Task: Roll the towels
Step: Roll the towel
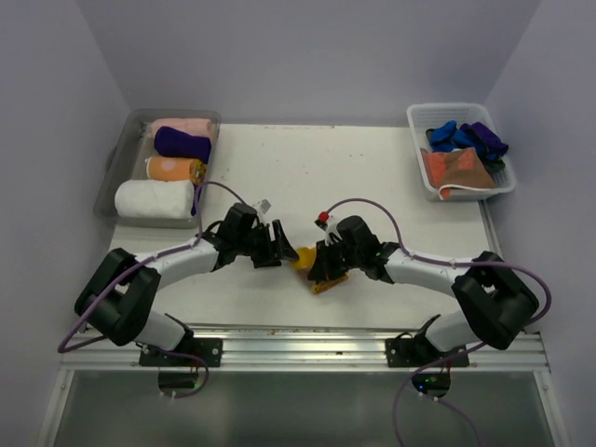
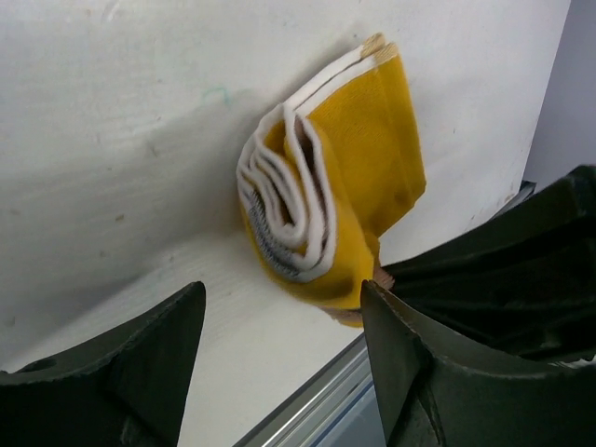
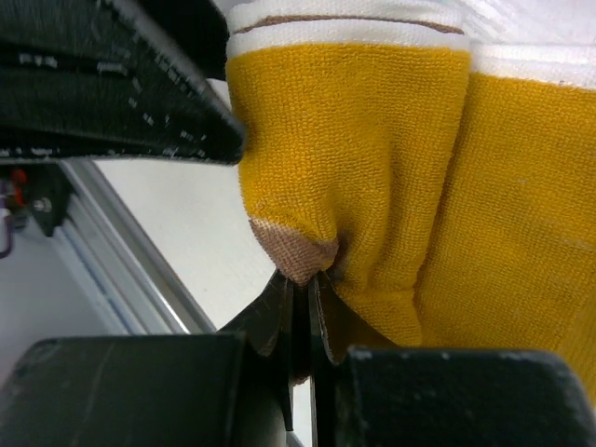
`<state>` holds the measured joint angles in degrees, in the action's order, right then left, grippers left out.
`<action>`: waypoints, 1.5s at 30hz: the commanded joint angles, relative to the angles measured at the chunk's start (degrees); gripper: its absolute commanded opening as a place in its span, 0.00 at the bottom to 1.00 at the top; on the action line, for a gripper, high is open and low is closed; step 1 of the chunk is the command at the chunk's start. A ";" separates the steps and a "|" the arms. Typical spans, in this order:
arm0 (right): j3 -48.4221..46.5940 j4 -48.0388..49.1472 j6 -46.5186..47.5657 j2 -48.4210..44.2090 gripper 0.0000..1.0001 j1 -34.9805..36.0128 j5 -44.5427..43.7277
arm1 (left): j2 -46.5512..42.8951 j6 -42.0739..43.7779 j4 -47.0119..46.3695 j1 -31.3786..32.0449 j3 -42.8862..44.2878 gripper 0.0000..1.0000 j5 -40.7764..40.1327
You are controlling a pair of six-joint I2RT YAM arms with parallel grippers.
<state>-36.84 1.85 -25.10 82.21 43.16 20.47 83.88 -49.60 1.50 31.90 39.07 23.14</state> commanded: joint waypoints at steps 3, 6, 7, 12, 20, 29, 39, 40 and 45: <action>3.26 9.21 -7.85 1.45 0.00 -4.65 10.99 | -4.16 -2.60 -11.07 0.00 -5.23 0.76 0.94; 4.76 13.08 -10.48 3.03 0.00 -6.76 15.12 | -3.37 -2.43 -12.30 0.27 -5.14 0.77 1.30; 5.19 14.05 -11.01 3.65 0.00 -7.38 16.78 | -3.11 -2.34 -12.57 0.35 -5.14 0.77 1.30; 7.48 19.76 -14.79 5.67 0.00 -11.24 21.54 | -0.21 -2.43 -14.94 0.62 -4.88 0.76 1.65; 7.75 23.82 -17.26 8.75 0.00 -15.47 28.13 | 5.06 -2.51 -17.75 1.23 -2.86 0.70 2.88; 7.92 25.14 -16.82 12.62 0.00 -16.79 32.27 | 13.41 -3.13 -17.84 2.64 2.24 0.56 2.18; 3.71 1.99 -7.09 3.59 0.32 -15.92 13.92 | 13.86 -4.45 -10.93 3.08 5.92 0.00 1.30; 2.05 -0.76 -6.11 1.48 0.49 -15.21 10.50 | 13.25 -4.36 -9.51 3.08 6.28 0.00 0.25; -4.63 -18.77 -0.74 -10.30 0.63 -4.94 -13.90 | 11.93 -4.45 -1.59 3.08 8.39 0.00 -2.39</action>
<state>-37.21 -2.81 -31.40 76.60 33.61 24.93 97.58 -54.33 -6.35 34.96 45.36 24.21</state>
